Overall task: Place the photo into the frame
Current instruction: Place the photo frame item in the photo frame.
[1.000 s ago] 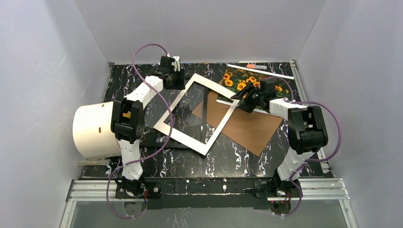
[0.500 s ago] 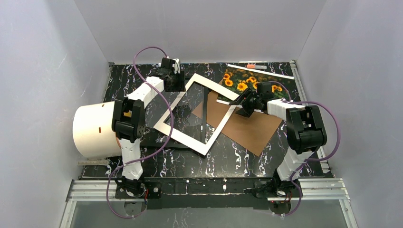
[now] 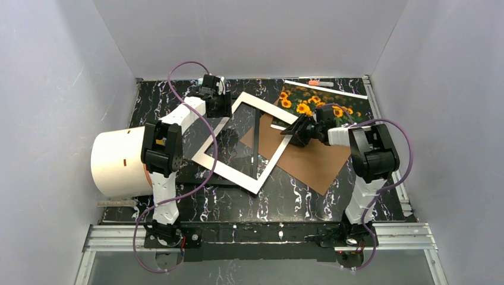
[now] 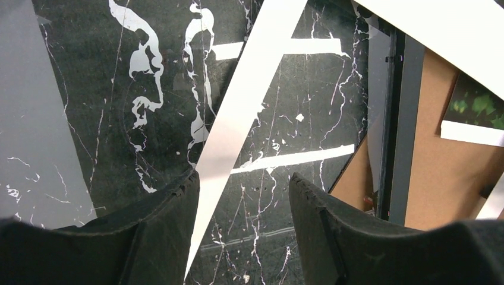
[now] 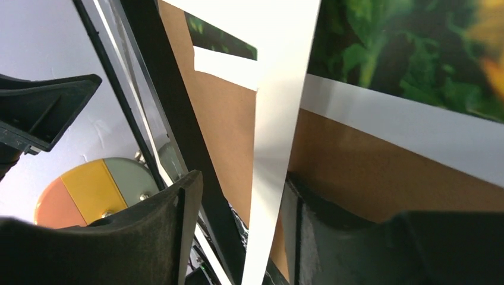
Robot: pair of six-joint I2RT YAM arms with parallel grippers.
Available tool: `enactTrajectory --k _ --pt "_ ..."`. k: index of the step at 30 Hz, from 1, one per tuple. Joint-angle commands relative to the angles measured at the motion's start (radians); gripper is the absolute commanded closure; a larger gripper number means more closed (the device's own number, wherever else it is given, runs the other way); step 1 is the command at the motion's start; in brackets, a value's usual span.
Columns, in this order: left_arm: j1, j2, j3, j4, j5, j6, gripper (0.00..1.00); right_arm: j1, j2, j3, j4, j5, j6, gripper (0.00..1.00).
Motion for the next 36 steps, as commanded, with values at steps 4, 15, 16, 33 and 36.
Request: enactTrajectory --k 4,15,16,33,36 --pt "0.006 -0.025 0.028 -0.048 -0.041 -0.015 0.44 0.015 0.043 -0.058 0.304 -0.107 0.0 0.62" --pt "0.007 -0.103 0.147 -0.186 -0.124 -0.067 0.41 0.015 0.048 0.109 0.183 -0.22 -0.114 0.99" --pt "0.006 -0.111 0.157 -0.202 -0.132 -0.075 0.41 0.017 0.066 0.139 0.164 -0.244 -0.13 0.99" --pt "0.007 -0.156 0.238 -0.313 -0.254 -0.166 0.36 0.052 0.379 0.628 -0.155 -0.532 -0.291 0.99" --pt "0.007 -0.137 0.264 -0.331 -0.252 -0.168 0.36 0.066 0.403 0.68 -0.21 -0.551 -0.308 0.99"
